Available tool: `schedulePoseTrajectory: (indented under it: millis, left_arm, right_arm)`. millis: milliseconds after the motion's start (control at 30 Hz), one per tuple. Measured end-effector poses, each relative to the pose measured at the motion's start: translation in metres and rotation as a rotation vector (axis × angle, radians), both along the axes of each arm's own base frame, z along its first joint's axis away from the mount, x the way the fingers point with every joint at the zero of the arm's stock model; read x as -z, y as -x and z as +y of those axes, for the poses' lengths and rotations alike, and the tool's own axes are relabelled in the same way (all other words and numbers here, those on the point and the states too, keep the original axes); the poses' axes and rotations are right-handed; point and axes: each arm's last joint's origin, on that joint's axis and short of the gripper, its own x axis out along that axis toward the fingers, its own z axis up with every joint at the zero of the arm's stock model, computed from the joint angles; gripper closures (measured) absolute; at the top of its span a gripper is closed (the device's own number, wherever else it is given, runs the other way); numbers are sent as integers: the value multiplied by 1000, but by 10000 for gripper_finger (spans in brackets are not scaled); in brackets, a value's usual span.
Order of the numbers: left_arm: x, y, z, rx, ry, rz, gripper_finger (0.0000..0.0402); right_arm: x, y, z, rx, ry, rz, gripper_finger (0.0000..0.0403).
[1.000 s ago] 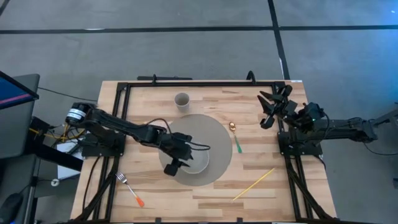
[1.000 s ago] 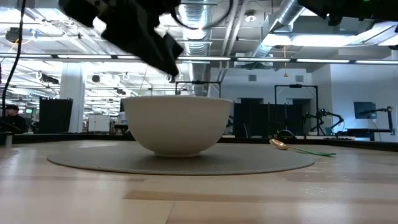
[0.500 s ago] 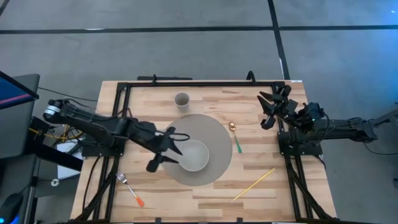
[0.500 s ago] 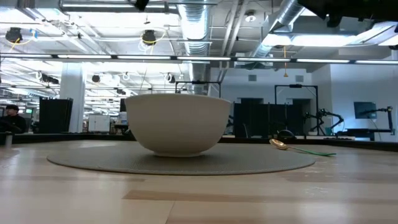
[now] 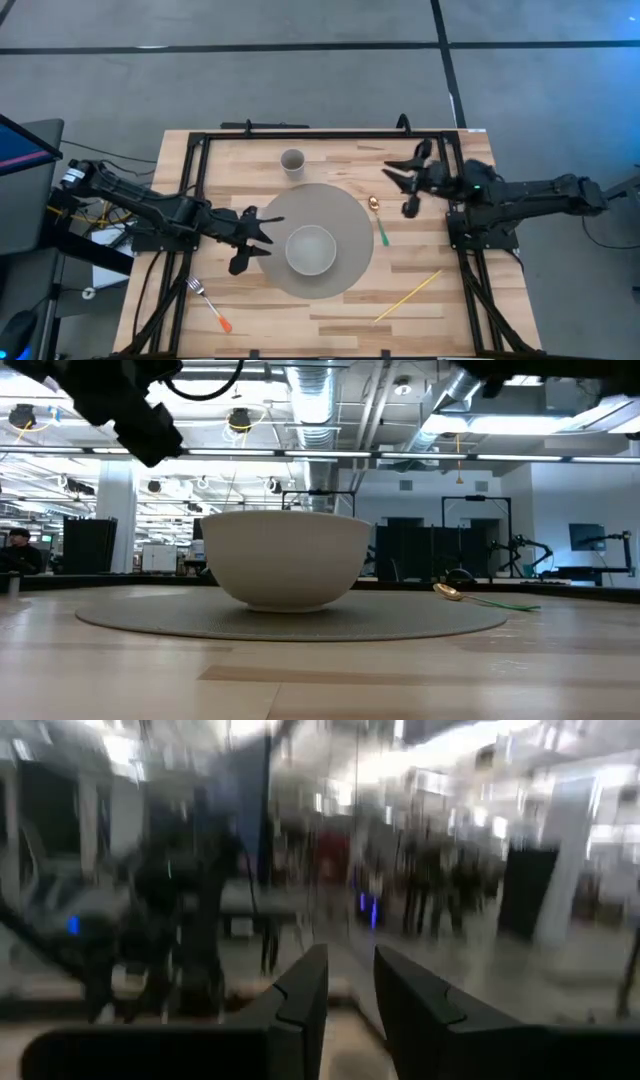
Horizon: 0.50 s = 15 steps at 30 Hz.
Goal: Pick & Place Utensil
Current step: Put the green spoon into the gray bowl on the placemat
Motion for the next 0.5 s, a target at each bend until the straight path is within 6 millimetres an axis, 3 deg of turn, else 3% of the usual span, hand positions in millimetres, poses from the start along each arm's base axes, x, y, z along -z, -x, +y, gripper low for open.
schedulePoseTrajectory:
  millis: [167, 500]
  left_arm:
    - [-3, 5, 3, -29, -4, -49, 247]
    - [-9, 7, 4, -30, 7, -93, 247]
  right_arm:
    - [2, -25, 9, 125, -141, 247, 324]
    - [62, -44, 52, 193, -521, 615, 324]
